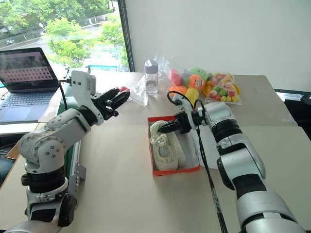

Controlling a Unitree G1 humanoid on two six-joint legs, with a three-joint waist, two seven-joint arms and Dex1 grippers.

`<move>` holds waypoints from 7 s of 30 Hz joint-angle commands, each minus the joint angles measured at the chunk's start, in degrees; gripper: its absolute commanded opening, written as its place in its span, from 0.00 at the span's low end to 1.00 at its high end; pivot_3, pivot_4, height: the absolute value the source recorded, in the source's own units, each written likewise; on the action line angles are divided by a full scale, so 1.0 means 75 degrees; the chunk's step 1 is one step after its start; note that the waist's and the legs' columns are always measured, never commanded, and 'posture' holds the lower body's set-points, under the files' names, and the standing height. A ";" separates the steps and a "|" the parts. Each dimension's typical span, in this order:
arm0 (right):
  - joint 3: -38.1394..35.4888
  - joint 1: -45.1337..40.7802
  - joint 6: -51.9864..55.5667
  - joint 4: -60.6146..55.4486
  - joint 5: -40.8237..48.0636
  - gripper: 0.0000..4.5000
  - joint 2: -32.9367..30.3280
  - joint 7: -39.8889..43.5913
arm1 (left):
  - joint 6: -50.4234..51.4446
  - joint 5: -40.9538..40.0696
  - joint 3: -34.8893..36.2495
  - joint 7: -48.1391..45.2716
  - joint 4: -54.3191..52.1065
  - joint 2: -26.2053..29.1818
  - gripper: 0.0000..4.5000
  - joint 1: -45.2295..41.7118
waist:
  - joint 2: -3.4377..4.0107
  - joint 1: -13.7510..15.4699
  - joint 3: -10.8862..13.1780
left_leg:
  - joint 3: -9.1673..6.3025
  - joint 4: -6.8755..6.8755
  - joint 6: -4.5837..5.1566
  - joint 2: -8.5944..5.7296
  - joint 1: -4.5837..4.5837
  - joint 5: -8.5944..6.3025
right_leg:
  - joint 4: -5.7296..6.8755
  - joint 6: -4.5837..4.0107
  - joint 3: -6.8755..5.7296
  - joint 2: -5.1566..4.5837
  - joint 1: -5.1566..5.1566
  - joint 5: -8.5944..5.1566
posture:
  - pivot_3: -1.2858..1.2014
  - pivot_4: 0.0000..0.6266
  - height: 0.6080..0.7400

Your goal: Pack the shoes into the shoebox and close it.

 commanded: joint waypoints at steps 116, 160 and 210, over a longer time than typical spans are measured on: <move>-0.1217 0.0241 -0.1122 -0.1752 -0.1060 0.02 0.0325 -0.2443 | 0.0697 0.0459 -0.0602 -0.1901 -0.0704 0.1599 0.54 0.0486 | 0.0038 -0.0040 -0.0070 | 0.0006 -0.0032 -0.0056 0.0011 0.0030 -0.0043 | -0.0001 0.0014 -0.0019 -0.0019 0.0039 -0.0065 | 0.52 0.24 1.00; -0.2271 0.1400 0.4171 -0.8438 0.0323 0.02 -0.1150 -0.1964 | -0.0248 0.0701 -0.2391 -0.4668 -0.0115 0.3178 0.54 -0.0047 | 0.0072 0.0105 -0.0083 | 0.0002 -0.0043 -0.0095 0.0015 -0.0060 0.0016 | 0.0002 -0.0002 -0.0021 -0.0019 -0.0059 -0.0065 | 0.52 0.24 1.00; -0.6233 0.9226 0.1583 -0.8144 0.3740 0.00 0.1192 -0.7252 | -0.2574 0.3049 -0.3844 -0.9567 0.3329 0.2801 0.99 -0.2631 | 0.0083 0.0074 -0.0055 | -0.0009 0.0002 0.0046 0.0002 0.0020 -0.0093 | -0.0008 0.0052 -0.0004 -0.0029 0.0055 -0.0201 | 0.52 0.24 1.00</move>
